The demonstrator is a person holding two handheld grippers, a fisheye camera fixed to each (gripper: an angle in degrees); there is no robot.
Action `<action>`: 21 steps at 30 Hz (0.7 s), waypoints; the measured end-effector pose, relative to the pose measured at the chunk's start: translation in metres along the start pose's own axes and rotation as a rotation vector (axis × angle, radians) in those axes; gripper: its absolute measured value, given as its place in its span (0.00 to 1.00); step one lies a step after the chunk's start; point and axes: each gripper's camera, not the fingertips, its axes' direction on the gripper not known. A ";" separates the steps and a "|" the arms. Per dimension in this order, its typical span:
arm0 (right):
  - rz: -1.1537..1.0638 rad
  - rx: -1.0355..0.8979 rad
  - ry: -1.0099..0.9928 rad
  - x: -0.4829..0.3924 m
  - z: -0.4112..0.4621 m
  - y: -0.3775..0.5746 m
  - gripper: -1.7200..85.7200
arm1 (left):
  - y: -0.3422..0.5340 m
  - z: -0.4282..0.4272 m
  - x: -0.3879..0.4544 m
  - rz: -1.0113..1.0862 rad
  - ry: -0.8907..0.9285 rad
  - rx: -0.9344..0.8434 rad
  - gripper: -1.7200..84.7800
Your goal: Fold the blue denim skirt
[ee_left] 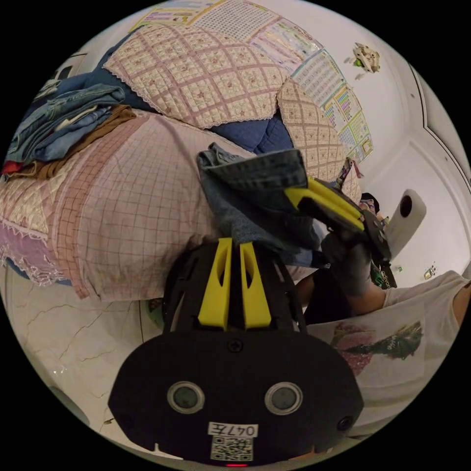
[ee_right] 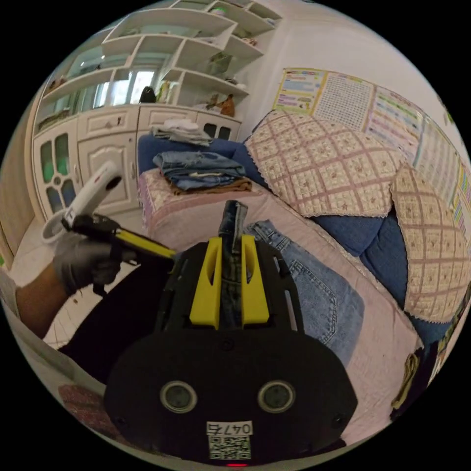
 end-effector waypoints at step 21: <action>0.625 -0.077 0.096 0.229 -0.030 0.173 0.15 | -0.038 -0.001 -0.053 -0.166 0.265 0.045 0.28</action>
